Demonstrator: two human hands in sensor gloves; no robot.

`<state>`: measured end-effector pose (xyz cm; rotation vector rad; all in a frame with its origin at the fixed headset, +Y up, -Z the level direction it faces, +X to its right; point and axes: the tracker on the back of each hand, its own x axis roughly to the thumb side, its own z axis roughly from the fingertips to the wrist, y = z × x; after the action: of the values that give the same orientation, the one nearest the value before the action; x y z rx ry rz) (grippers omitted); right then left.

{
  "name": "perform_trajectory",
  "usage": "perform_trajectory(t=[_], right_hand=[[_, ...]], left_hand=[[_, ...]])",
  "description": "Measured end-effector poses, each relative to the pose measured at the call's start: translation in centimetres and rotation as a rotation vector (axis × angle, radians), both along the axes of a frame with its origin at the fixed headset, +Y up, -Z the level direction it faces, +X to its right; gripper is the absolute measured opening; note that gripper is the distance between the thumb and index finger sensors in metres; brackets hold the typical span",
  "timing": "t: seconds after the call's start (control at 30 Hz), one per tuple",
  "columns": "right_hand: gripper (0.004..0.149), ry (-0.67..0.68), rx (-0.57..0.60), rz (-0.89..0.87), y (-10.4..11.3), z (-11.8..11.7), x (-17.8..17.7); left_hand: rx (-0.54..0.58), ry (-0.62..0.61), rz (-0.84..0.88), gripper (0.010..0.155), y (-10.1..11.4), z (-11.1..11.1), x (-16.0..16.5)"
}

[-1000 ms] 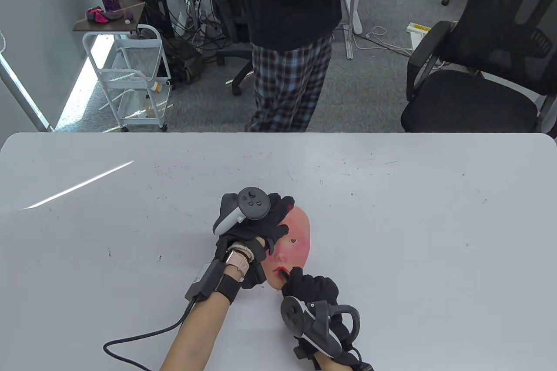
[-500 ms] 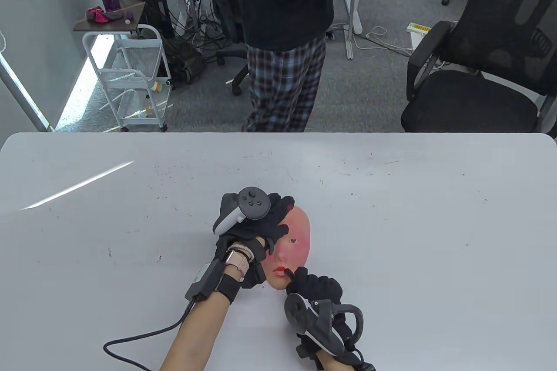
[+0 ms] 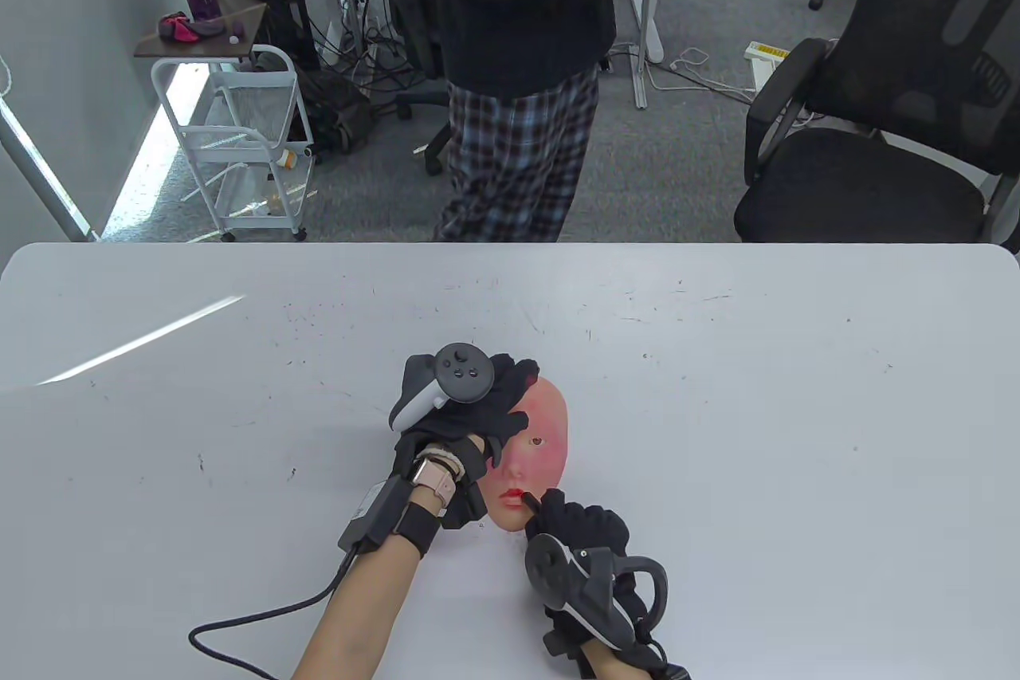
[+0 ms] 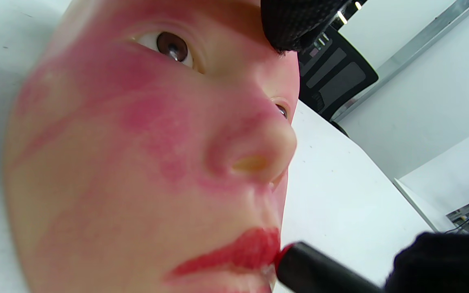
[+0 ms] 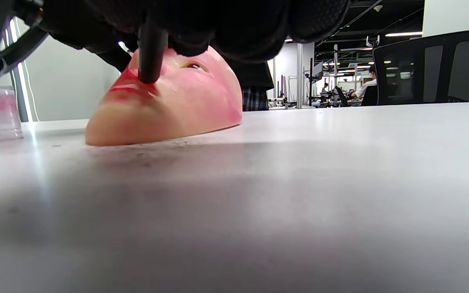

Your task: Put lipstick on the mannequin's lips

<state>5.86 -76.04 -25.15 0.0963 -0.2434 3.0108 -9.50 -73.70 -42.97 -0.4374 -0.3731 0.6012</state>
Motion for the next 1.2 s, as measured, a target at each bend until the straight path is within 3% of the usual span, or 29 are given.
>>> perform_trajectory(t=[0.13, 0.33, 0.7, 0.9, 1.2], right_hand=[[0.053, -0.016, -0.005, -0.004, 0.0, -0.1, 0.1], [0.051, 0.071, 0.027, 0.029, 0.1, 0.3, -1.8], [0.051, 0.010, 0.088, 0.081, 0.3, 0.8, -1.2], [0.051, 0.083, 0.082, 0.168, 0.3, 0.8, -3.3], [0.051, 0.040, 0.119, 0.162, 0.4, 1.2, -1.8]], left_hand=[[-0.002, -0.001, -0.003, 0.073, 0.0, 0.0, 0.0], [-0.003, -0.003, 0.003, 0.073, 0.0, 0.0, 0.0], [-0.005, -0.005, 0.004, 0.073, -0.1, -0.1, 0.0], [-0.005, -0.007, 0.007, 0.073, -0.1, -0.1, 0.0], [-0.007, -0.006, 0.006, 0.073, -0.1, -0.1, 0.0]])
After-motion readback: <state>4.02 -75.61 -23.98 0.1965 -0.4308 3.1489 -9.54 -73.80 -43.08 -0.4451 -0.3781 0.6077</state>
